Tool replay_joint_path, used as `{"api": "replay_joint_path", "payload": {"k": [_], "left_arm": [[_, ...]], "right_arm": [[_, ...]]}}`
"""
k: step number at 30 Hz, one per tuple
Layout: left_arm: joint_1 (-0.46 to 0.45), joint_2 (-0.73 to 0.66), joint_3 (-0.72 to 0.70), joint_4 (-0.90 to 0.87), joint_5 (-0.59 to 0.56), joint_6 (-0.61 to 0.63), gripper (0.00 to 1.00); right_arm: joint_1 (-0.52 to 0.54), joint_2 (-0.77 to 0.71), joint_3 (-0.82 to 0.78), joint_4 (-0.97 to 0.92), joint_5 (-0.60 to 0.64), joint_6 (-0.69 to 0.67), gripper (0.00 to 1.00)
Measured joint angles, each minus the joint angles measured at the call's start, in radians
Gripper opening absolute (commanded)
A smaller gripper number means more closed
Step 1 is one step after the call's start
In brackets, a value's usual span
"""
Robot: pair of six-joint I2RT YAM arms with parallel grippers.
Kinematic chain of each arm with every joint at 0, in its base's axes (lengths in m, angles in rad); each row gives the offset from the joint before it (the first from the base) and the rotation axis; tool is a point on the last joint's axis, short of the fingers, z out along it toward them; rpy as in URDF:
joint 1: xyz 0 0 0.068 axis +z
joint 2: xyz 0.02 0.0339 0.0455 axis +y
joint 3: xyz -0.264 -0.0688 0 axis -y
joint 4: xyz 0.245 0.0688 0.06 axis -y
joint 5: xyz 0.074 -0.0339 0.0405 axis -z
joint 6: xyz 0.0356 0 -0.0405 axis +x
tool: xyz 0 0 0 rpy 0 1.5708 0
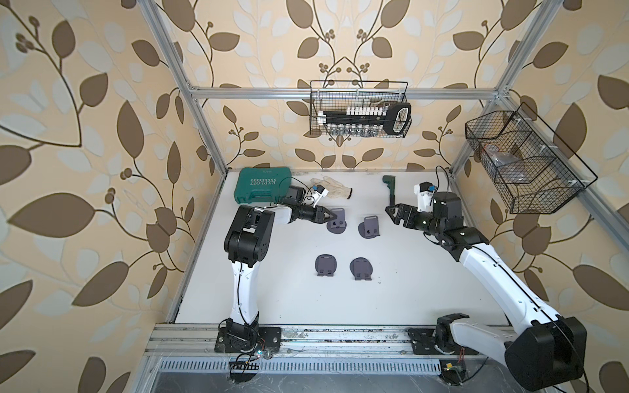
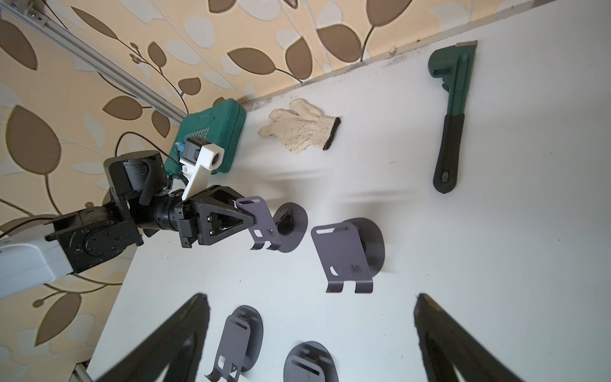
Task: Open the phone stand
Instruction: Place the phone stand at the center of the board.
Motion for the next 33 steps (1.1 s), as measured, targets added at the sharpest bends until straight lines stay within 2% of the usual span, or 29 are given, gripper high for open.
{"api": "replay_joint_path", "payload": {"k": [2, 5, 8, 12, 17, 25, 29, 33], "left_arm": [[0.003, -0.025, -0.017, -0.002, -0.042, -0.023, 0.39], [0.009, -0.082, -0.036, 0.001, -0.109, -0.069, 0.47], [0.009, -0.159, -0.049, -0.01, -0.193, -0.127, 0.48], [0.009, -0.268, -0.079, -0.055, -0.321, -0.197, 0.48], [-0.014, -0.406, -0.175, -0.14, -0.418, -0.248, 0.47], [-0.116, -0.711, -0.575, -0.121, -0.428, -0.344, 0.48], [-0.141, -0.789, -0.68, -0.079, -0.436, -0.389, 0.49], [-0.179, -0.8, -0.742, -0.042, -0.444, -0.422, 0.51]], "right_arm": [[0.0, -0.027, 0.0, -0.016, 0.0, 0.0, 0.89], [0.0, -0.079, 0.0, -0.032, 0.0, 0.0, 0.89], [0.0, -0.129, 0.0, -0.05, 0.0, 0.0, 0.89], [0.0, -0.163, 0.0, -0.087, -0.002, -0.011, 0.89], [0.008, -0.186, 0.002, -0.13, -0.01, -0.03, 0.96], [0.058, -0.185, 0.021, -0.164, -0.104, -0.042, 0.87], [0.076, -0.163, 0.021, -0.166, -0.14, -0.026, 0.82], [0.109, -0.143, 0.0, -0.163, -0.145, -0.011, 0.86]]}}
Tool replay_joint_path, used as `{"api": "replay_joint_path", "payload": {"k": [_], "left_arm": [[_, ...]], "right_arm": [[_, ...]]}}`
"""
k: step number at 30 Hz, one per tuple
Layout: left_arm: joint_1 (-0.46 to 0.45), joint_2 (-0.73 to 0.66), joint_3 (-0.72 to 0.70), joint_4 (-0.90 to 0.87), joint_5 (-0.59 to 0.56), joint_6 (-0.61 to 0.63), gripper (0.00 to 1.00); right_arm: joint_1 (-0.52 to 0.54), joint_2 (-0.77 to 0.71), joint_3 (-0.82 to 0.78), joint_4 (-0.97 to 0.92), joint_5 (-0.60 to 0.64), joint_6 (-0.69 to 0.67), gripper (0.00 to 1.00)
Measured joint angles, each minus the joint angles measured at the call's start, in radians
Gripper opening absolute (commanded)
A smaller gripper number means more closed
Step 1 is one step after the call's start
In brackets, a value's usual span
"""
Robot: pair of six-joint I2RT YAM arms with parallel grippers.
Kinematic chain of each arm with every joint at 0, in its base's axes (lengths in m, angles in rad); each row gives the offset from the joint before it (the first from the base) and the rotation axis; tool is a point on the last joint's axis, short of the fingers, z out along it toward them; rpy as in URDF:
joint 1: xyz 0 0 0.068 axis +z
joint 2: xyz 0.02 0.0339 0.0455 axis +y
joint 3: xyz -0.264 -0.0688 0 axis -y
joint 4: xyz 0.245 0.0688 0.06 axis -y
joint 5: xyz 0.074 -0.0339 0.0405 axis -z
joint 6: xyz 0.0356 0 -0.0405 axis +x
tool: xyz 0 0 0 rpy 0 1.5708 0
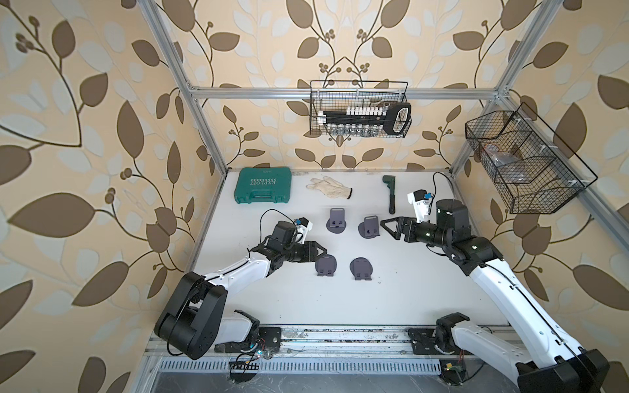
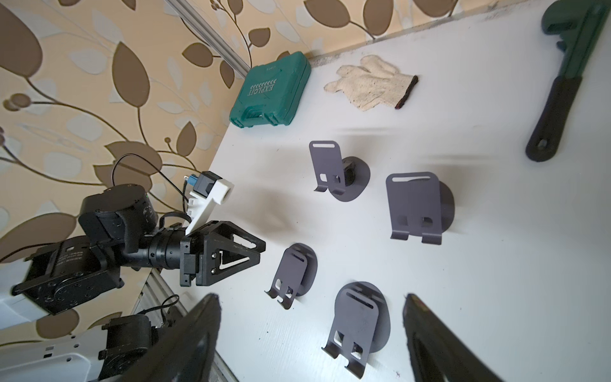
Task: Open the phone stand
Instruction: Place the phone stand at the center of the board, then pick up the phone stand at the center of the board.
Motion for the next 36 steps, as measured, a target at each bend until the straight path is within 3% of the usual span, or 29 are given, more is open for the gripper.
{"api": "replay_joint_path", "payload": {"k": [8, 36], "left_arm": [[-0.016, -0.018, -0.108, 0.038, -0.009, -0.035, 0.52], [-0.016, 0.259, -0.011, 0.186, 0.017, -0.022, 0.47]], "right_arm": [[0.057, -0.006, -0.056, 0.03, 0.012, 0.023, 0.87], [0.081, 0.044, -0.065, 0.107, 0.011, 0.035, 0.87]]}}
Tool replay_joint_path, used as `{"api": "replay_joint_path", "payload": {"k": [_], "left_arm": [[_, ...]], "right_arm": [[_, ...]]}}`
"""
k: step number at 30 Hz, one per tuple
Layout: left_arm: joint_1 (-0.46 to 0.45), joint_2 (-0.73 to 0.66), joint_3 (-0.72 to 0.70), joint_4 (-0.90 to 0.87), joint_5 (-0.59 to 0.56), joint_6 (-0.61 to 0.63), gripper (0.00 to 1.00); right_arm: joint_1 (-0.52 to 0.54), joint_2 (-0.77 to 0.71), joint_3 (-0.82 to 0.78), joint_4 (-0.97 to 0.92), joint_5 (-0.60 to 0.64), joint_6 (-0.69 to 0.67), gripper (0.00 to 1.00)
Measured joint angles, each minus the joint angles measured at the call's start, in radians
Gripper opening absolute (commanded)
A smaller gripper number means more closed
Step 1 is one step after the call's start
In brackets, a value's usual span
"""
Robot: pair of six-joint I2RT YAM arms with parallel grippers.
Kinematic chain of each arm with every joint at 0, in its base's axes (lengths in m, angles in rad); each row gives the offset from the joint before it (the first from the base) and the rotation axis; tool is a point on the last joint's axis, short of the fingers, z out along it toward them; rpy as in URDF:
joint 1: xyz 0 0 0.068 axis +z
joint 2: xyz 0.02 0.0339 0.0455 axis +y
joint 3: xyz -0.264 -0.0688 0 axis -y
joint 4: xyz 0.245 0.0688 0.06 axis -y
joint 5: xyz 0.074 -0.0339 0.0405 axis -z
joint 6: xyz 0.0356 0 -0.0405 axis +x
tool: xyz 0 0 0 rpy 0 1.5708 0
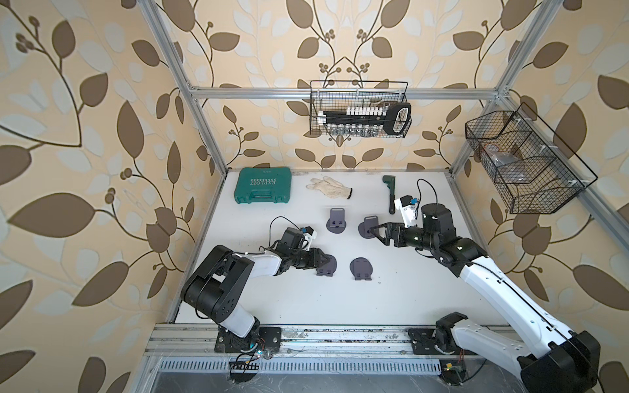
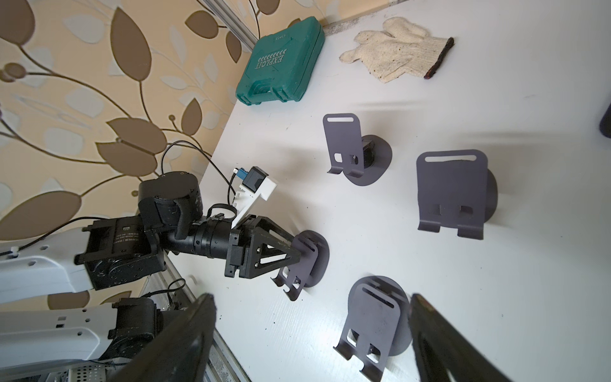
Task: Open the phone stand
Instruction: Pick up the phone stand at the center of the board.
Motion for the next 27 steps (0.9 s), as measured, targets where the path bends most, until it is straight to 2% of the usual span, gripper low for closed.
{"api": "replay_joint_path", "payload": {"k": [5, 9, 12, 14, 18, 21, 27], "left_arm": [[0.0, 0.034, 0.026, -0.003, 0.011, 0.022, 0.39], [0.001, 0.07, 0.043, -0.008, 0.026, 0.032, 0.18], [0.006, 0.086, 0.057, 0.015, 0.079, 0.026, 0.01], [0.006, 0.086, 0.077, 0.043, 0.134, 0.021, 0.0], [0.005, 0.097, 0.092, 0.045, 0.137, 0.017, 0.0], [0.005, 0.092, 0.088, 0.046, 0.146, -0.002, 0.0], [0.005, -0.018, 0.05, -0.037, 0.126, -0.079, 0.0]], "right_arm": [[0.0, 0.0, -0.025, 0.013, 0.0, 0.005, 0.87], [0.0, 0.0, -0.042, 0.027, 0.0, 0.01, 0.87], [0.0, 0.0, -0.056, 0.034, 0.0, 0.011, 0.87], [0.0, 0.0, -0.061, 0.035, 0.0, 0.011, 0.87], [0.0, 0.0, -0.062, 0.037, 0.0, 0.01, 0.87], [0.0, 0.0, -0.062, 0.038, 0.0, 0.01, 0.83], [0.0, -0.01, -0.093, 0.05, -0.019, 0.01, 0.78]]}}
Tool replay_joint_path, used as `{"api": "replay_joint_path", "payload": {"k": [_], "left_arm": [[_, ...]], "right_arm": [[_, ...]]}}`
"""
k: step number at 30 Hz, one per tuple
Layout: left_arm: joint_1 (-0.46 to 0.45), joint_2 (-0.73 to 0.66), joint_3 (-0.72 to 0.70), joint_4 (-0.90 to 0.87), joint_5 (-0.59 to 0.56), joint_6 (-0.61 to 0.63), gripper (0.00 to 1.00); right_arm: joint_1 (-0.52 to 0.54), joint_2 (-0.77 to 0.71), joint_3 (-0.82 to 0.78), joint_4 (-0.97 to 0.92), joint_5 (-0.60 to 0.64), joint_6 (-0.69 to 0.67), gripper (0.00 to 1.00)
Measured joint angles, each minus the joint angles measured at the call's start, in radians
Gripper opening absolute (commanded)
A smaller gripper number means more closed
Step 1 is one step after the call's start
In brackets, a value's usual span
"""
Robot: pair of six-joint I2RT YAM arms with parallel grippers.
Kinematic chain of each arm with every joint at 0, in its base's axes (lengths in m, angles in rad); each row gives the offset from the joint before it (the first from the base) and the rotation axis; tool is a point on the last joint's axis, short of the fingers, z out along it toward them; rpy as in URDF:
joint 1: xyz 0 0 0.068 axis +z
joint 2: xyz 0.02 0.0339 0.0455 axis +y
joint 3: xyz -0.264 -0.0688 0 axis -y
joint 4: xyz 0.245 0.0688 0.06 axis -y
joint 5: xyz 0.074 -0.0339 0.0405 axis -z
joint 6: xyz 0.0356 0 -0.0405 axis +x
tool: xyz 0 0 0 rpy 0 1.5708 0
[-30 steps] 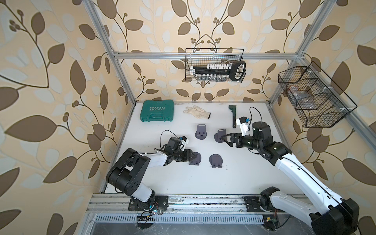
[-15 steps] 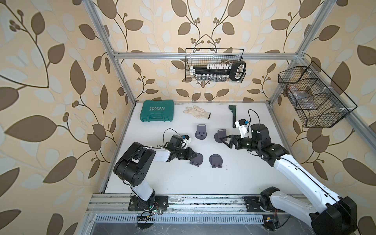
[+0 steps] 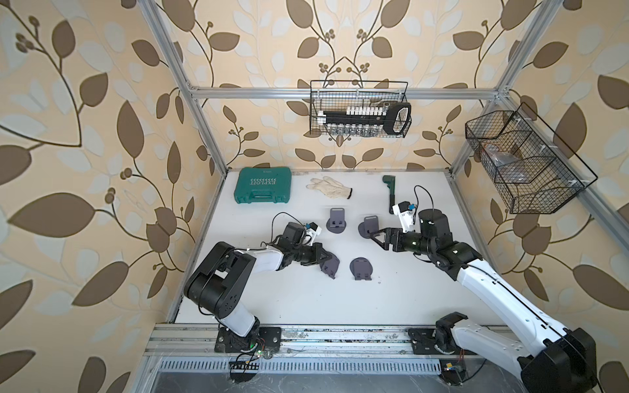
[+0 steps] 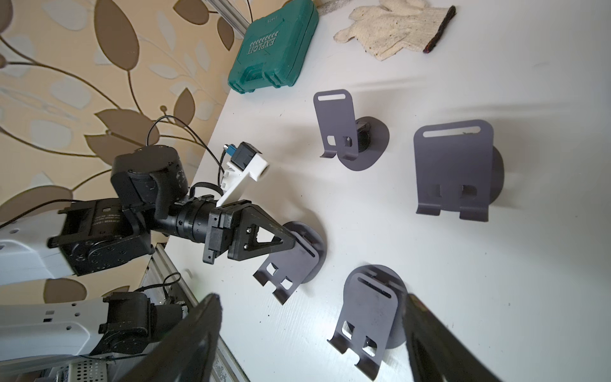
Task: Open the phone stand
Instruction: Pick up the phone stand at the center of the board.
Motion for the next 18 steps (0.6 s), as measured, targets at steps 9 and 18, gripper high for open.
{"api": "replay_joint_path", "payload": {"k": [9, 18], "left_arm": [[0.053, -0.338, -0.002, -0.15, 0.006, -0.192, 0.0], [0.066, -0.622, -0.08, -0.061, 0.009, -0.5, 0.0]], "right_arm": [[0.0, -0.088, -0.09, 0.053, -0.094, 0.069, 0.73], [0.083, -0.102, -0.211, 0.316, -0.238, 0.306, 0.63]]}}
